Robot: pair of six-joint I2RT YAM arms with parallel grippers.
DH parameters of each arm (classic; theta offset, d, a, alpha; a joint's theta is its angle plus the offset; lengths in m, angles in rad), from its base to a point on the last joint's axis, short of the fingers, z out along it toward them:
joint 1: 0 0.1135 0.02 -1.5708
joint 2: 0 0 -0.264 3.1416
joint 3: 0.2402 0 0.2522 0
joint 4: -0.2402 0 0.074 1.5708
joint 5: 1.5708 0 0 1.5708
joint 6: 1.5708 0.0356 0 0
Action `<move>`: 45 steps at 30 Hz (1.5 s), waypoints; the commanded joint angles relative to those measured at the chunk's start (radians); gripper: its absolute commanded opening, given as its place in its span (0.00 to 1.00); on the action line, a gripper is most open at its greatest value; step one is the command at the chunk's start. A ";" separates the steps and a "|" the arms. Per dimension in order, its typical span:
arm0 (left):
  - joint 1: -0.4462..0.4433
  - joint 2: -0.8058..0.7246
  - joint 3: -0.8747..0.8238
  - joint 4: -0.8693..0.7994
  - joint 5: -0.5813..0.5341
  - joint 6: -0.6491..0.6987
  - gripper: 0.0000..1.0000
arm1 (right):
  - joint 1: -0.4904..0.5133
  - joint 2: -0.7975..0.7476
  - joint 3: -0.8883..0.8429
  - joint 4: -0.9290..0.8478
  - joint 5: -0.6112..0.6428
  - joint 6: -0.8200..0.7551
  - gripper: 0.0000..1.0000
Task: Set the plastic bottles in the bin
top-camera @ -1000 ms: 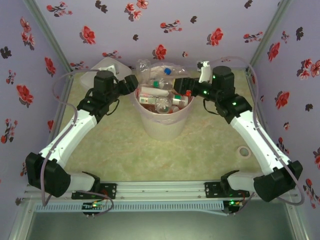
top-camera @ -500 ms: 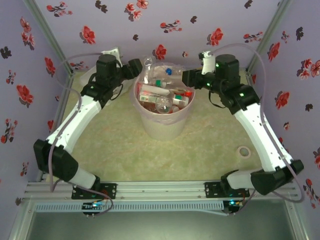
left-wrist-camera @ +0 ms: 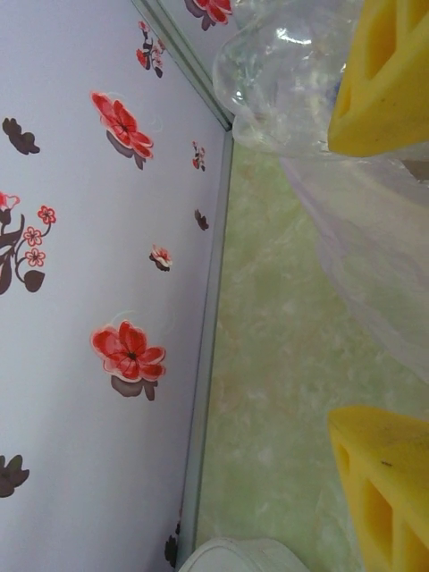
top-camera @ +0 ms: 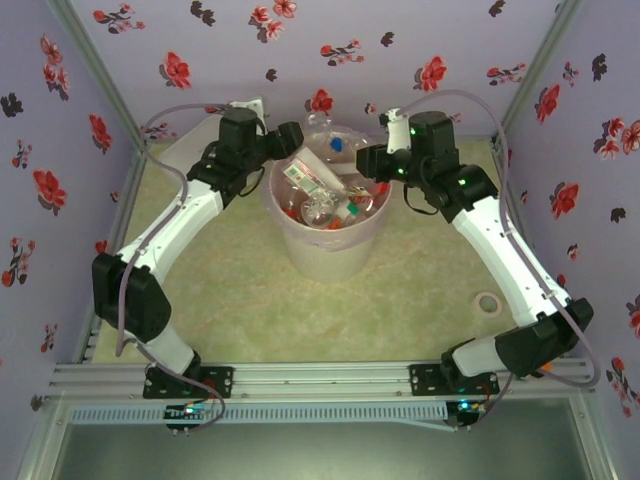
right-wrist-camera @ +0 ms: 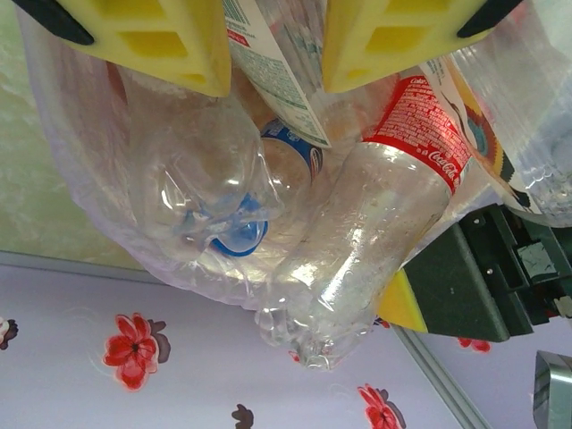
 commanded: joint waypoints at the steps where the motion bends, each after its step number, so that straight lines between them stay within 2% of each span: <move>1: -0.040 -0.026 -0.085 -0.086 0.041 0.036 0.73 | 0.047 0.053 0.005 -0.107 -0.064 -0.022 0.33; 5: -0.026 -0.074 -0.107 -0.093 0.015 0.043 0.74 | 0.047 0.040 0.049 -0.123 -0.020 -0.036 0.34; 12: 0.025 -0.166 -0.028 -0.122 -0.007 0.090 0.84 | 0.054 0.017 0.163 -0.140 0.030 -0.048 0.56; 14: 0.028 -0.184 0.007 -0.143 -0.015 0.113 0.84 | 0.062 0.017 0.176 -0.147 0.034 -0.051 0.59; 23: -0.012 -0.235 -0.027 -0.141 0.004 0.107 0.84 | 0.143 0.100 0.219 -0.120 -0.095 -0.041 0.55; 27: -0.012 -0.259 -0.100 -0.093 0.038 0.053 0.84 | 0.168 0.159 0.249 -0.174 -0.085 -0.082 0.56; 29: -0.013 -0.274 -0.119 -0.090 0.040 0.045 0.84 | 0.172 0.170 0.238 -0.184 -0.095 -0.088 0.52; 38: -0.040 -0.298 -0.212 -0.082 0.040 0.001 0.84 | 0.181 0.085 0.064 -0.167 -0.046 -0.089 0.43; 45: -0.092 -0.290 -0.270 -0.096 0.018 0.008 0.80 | 0.181 0.083 -0.002 -0.207 -0.102 -0.095 0.38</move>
